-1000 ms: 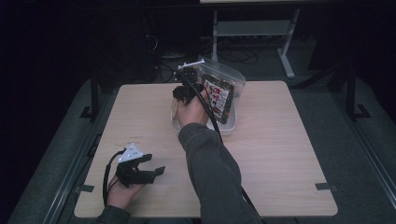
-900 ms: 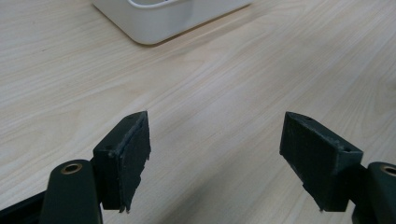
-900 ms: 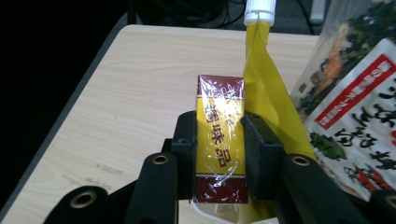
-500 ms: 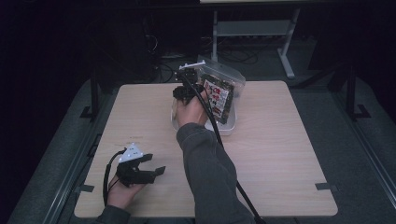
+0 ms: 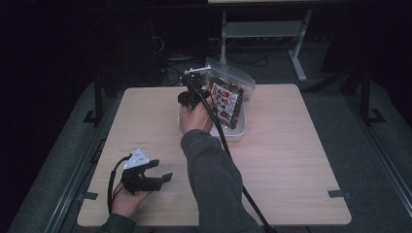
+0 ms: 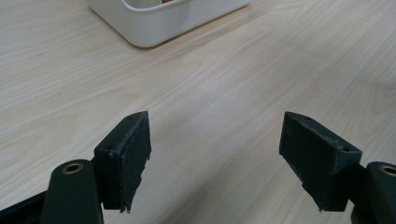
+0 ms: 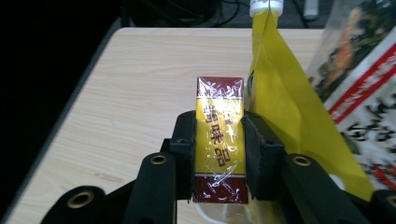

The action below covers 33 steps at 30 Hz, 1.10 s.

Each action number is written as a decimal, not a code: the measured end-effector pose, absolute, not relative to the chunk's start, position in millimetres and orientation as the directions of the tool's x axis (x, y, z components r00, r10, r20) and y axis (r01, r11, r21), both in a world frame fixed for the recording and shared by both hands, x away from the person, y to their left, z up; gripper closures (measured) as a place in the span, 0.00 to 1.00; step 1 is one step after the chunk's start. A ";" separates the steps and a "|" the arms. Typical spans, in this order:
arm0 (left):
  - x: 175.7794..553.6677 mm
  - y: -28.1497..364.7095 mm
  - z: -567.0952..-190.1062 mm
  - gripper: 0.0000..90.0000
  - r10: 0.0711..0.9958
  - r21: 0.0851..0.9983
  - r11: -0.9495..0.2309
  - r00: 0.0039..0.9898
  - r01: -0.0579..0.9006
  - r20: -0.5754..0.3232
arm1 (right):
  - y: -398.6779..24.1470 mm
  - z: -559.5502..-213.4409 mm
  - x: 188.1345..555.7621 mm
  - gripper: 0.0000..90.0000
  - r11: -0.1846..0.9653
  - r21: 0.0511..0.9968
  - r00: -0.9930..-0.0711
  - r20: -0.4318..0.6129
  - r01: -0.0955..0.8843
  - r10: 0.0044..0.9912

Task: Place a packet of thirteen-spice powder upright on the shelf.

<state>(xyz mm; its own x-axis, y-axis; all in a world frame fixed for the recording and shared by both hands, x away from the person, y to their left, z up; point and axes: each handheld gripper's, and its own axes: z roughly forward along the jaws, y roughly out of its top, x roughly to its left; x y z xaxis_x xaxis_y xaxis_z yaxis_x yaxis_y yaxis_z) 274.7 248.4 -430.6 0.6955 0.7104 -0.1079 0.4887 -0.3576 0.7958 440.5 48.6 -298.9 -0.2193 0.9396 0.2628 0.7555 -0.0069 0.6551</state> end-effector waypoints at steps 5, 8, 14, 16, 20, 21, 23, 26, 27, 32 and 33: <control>274.3 247.3 -430.5 0.27 0.707 0.795 -0.363 0.699 0.486 -0.105 | 50.8 -303.0 442.0 0.71 -0.007 0.633 -0.235 0.297 0.774 0.925; 274.5 247.1 -430.4 0.27 0.706 0.794 -0.365 0.700 0.486 -0.104 | 52.7 -304.9 442.2 0.71 -0.004 0.623 -0.238 0.304 0.782 0.922; 274.0 245.5 -430.4 0.28 0.703 0.794 -0.369 0.704 0.483 -0.101 | 54.5 -306.0 442.1 0.71 -0.025 0.630 -0.229 0.318 0.776 0.920; 274.0 245.0 -430.4 0.28 0.703 0.795 -0.369 0.704 0.482 -0.101 | 55.1 -306.5 442.4 0.71 -0.035 0.636 -0.222 0.321 0.771 0.921; 274.2 245.9 -429.8 0.28 0.703 0.796 -0.369 0.704 0.481 -0.099 | 56.0 -307.7 444.6 0.71 -0.060 0.640 -0.202 0.328 0.766 0.923; 274.4 246.2 -429.6 0.28 0.704 0.797 -0.364 0.703 0.481 -0.103 | 56.7 -307.9 445.4 0.71 -0.063 0.637 -0.198 0.330 0.768 0.923; 274.1 246.1 -429.2 0.28 0.703 0.798 -0.365 0.704 0.479 -0.101 | 57.7 -308.2 446.7 0.70 -0.070 0.641 -0.197 0.335 0.764 0.921; 273.9 245.6 -429.1 0.28 0.701 0.799 -0.365 0.706 0.479 -0.103 | 57.5 -309.3 448.8 0.69 -0.089 0.641 -0.189 0.353 0.763 0.916; 273.9 245.4 -429.0 0.28 0.700 0.799 -0.365 0.706 0.478 -0.103 | 57.6 -309.7 449.3 0.69 -0.092 0.639 -0.192 0.361 0.764 0.913; 273.8 245.8 -428.5 0.28 0.699 0.801 -0.365 0.708 0.474 -0.099 | 60.4 -311.9 450.9 0.68 -0.103 0.634 -0.196 0.384 0.767 0.902; 273.8 245.6 -428.5 0.28 0.699 0.801 -0.366 0.708 0.474 -0.100 | 60.8 -312.5 451.2 0.67 -0.102 0.633 -0.198 0.385 0.768 0.901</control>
<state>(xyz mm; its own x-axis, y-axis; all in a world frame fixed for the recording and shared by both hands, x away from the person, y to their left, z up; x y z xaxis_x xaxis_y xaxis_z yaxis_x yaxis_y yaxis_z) 273.8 245.6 -428.5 0.7080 0.6992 -0.0996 0.4737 -0.3656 0.8012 451.2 60.8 -312.5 -0.1982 0.9013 0.3851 0.7675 -0.1016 0.6329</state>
